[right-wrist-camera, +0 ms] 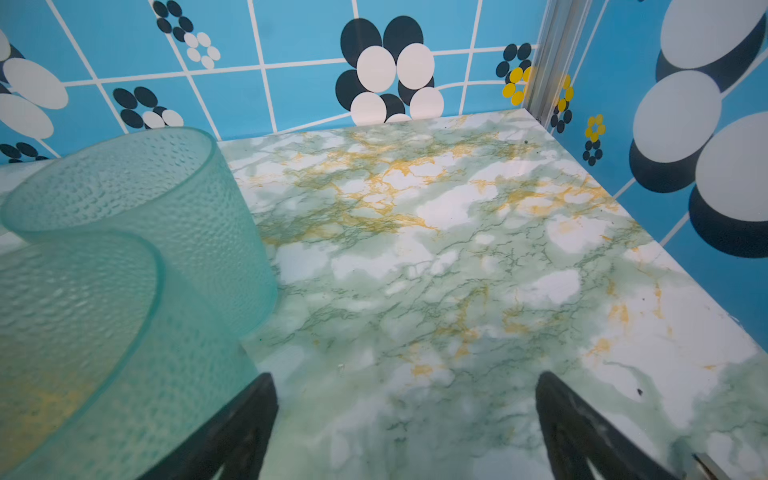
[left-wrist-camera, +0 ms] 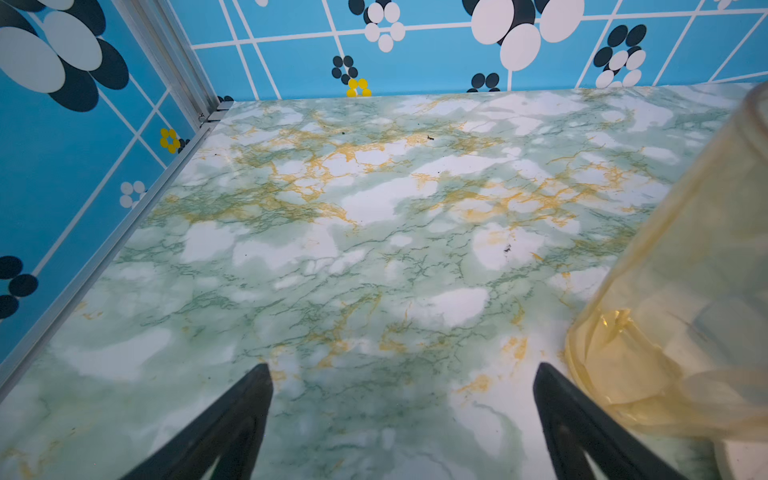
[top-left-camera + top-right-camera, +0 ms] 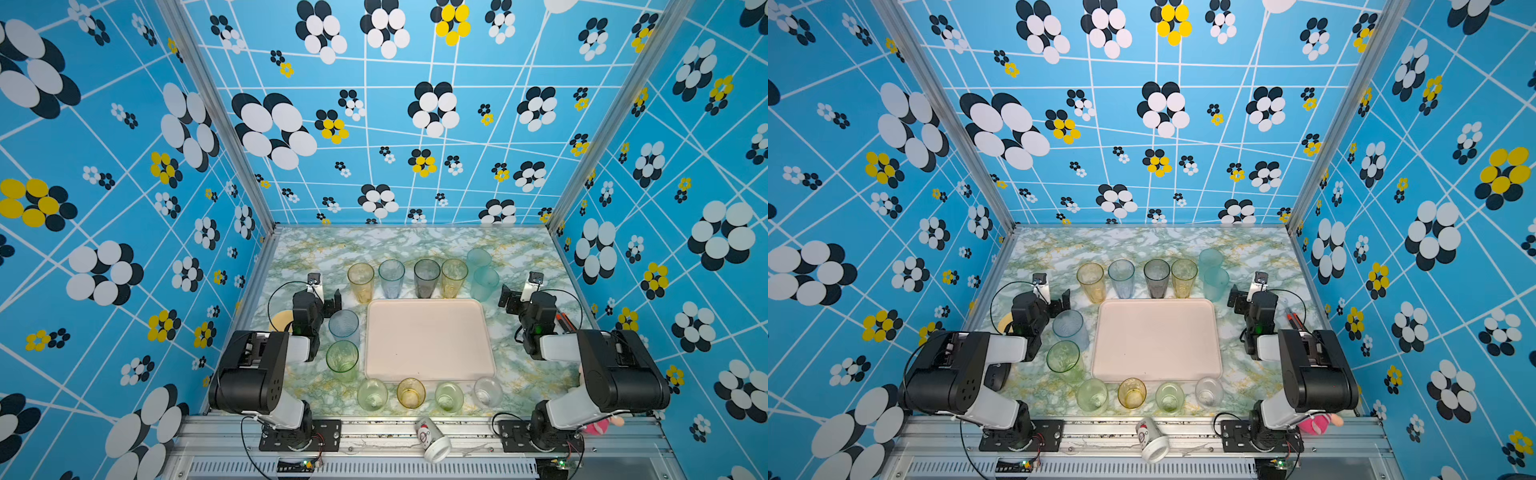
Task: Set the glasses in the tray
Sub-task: 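Raise both arms from rest toward the cups around the tray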
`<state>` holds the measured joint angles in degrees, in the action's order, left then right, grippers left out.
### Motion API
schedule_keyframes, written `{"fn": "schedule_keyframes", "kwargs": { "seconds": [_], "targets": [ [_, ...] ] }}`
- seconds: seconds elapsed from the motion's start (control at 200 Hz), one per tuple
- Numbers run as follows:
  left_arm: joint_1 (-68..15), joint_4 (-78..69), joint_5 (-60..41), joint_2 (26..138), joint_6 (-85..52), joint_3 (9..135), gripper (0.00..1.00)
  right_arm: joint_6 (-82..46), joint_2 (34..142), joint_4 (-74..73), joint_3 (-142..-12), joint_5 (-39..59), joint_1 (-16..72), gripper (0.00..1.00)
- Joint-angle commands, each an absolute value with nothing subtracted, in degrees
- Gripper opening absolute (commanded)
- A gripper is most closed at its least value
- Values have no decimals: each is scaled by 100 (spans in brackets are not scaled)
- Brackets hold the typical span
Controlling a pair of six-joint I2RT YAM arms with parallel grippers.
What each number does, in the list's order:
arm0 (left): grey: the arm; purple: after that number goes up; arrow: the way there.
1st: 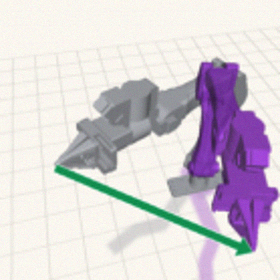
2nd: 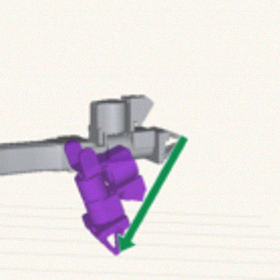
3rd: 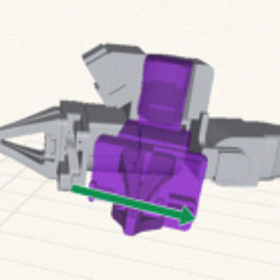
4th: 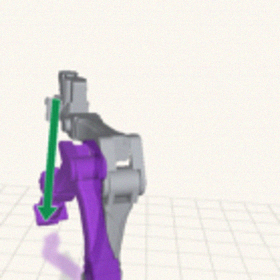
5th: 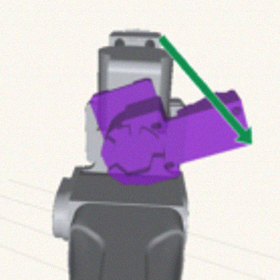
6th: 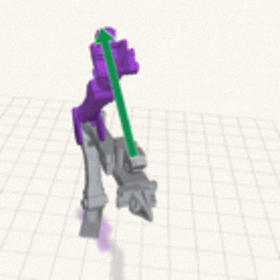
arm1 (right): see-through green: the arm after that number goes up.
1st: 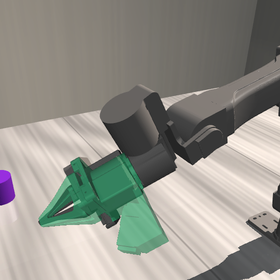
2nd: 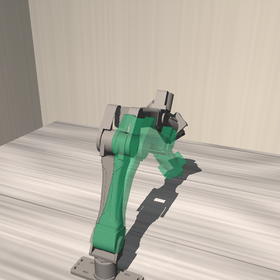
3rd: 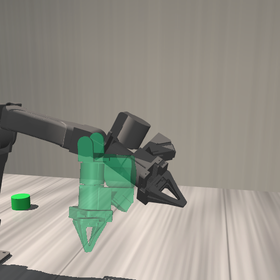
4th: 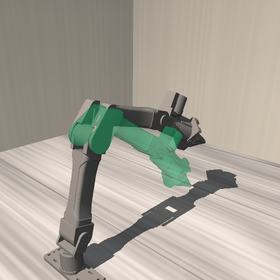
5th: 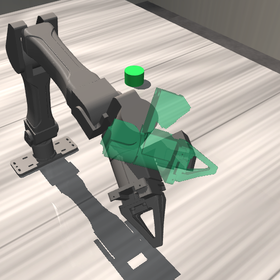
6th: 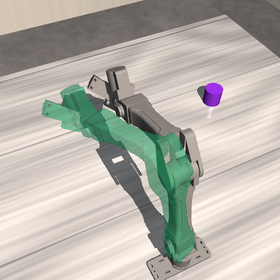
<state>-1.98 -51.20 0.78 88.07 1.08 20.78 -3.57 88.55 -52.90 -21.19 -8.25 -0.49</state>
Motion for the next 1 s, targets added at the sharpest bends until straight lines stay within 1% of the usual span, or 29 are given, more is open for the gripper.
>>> {"fn": "schedule_keyframes", "kwargs": {
  "seconds": [0.0, 0.025, 0.055, 0.46, 0.495, 0.6, 0.67, 0.745, 0.805, 0.885, 0.93, 0.995],
  "targets": [
    [-163, -5124, -16, 8844, 53, 2234, 99, -282, 8845, -5222, -2180, -875, 0, 93],
    [-159, -5124, -13, 8849, 53, 2232, 99, -282, 8849, -5225, -2180, -871, 0, 94],
    [-163, -5124, -12, 8842, 54, 2233, 99, -280, 8851, -5225, -2180, -870, 0, 99],
    [-132, -5098, -68, 8845, 29, 2250, 99, -273, 8851, -5212, -2189, -870, 0, 99],
    [-121, -5098, -94, 8850, 19, 2250, 100, -277, 8851, -5210, -2188, -870, 0, 99],
    [-88, -5092, -153, 8846, 0, 2248, 92, -274, 8850, -5216, -2188, -870, 0, 99],
    [-79, -5098, -173, 8842, 0, 2247, 85, -283, 8850, -5215, -2193, -871, 0, 99],
    [-74, -5109, -166, 8842, 8, 2254, 78, -291, 8859, -5238, -2175, -870, 0, 97],
    [-73, -4644, -104, 8693, -17, 2452, 72, -309, 8832, -5147, -2233, -870, 0, 96],
    [-62, -3797, 16, 8297, -79, 2752, 67, -317, 8512, -4291, -2542, -855, -12, 93],
    [-68, -3467, 14, 8053, -64, 2845, 66, -326, 8230, -3509, -2858, -819, -34, 90],
    [-72, -2989, 159, 7655, -175, 2968, 66, -347, 7818, -2736, -3172, -759, -68, 89]
  ]
}}
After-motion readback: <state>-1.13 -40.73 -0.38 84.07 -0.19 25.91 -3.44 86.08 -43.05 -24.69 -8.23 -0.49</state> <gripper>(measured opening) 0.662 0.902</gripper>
